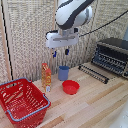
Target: Extend the gripper towards the oven tray handle. Grasp the handle and carefully pull the tray out of the oven. Move the gripper above the red bowl. Grab the red bowl gently. Lift the bowl and place it onto the oven tray.
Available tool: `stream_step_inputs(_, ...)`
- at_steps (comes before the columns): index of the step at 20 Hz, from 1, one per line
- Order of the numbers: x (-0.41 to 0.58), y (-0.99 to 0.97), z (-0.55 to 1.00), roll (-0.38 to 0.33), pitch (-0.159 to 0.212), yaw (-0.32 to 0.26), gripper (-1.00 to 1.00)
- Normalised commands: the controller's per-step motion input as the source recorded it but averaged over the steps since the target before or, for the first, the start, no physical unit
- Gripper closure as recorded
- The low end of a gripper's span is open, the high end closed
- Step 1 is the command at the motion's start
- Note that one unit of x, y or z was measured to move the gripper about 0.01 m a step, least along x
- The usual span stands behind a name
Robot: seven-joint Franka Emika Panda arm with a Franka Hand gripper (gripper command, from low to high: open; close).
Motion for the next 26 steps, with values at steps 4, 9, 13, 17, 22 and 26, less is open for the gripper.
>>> stream_step_inputs(4,-0.161,-0.06,0.05,-0.263,0.015,0.191,-1.0)
stream_step_inputs(9,-0.242,-0.16,0.12,-0.306,0.0,0.182,-1.0)
stream_step_inputs(13,-0.228,-0.18,0.09,-0.303,-0.011,0.188,-1.0)
stream_step_inputs(17,-0.151,-0.2,0.02,-0.32,-0.033,0.172,-1.0)
stream_step_inputs(22,-0.059,-0.26,0.0,-0.328,-0.032,0.132,-1.0)
stream_step_inputs(26,0.094,-0.29,0.0,-0.3,-0.04,0.078,-1.0)
